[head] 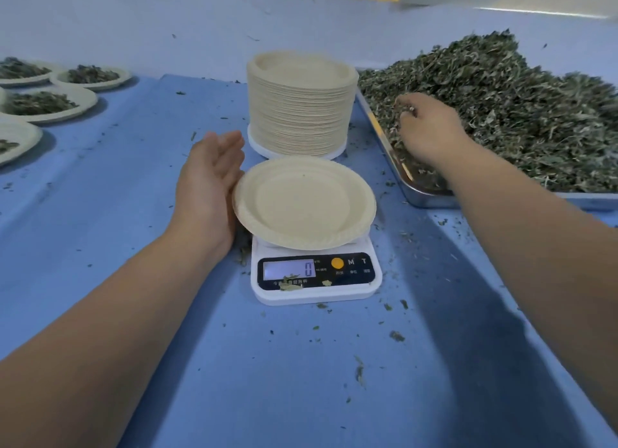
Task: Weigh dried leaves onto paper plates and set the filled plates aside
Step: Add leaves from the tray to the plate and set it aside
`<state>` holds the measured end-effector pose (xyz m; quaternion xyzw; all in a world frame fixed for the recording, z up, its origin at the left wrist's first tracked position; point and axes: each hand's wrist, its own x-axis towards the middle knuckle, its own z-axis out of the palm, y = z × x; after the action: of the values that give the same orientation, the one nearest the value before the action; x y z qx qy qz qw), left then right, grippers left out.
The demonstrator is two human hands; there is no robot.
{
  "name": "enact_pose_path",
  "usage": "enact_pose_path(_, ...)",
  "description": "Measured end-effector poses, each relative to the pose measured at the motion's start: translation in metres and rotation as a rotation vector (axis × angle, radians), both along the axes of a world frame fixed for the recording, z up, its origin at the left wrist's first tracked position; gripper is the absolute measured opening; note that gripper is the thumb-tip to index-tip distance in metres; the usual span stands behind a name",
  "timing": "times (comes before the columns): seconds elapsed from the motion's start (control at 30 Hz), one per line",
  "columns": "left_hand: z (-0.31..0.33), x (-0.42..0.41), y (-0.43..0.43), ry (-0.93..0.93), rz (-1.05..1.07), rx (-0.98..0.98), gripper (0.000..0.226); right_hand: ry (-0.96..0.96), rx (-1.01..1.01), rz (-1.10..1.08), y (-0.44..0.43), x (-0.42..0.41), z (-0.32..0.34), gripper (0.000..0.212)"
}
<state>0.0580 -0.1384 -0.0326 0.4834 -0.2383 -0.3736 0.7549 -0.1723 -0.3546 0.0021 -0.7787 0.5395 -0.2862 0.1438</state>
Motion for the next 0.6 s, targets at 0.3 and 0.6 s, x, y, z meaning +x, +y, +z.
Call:
enact_pose_path(0.3,-0.001,0.015,-0.004,0.160,-0.077,0.040,0.048,0.445,0.020,-0.027,-0.087,0.016,-0.013,0.061)
enact_pose_path(0.6,0.000,0.013,-0.007,0.123,-0.103,0.066,0.048,0.758,0.167,0.021,-0.090,0.048,-0.016,0.044)
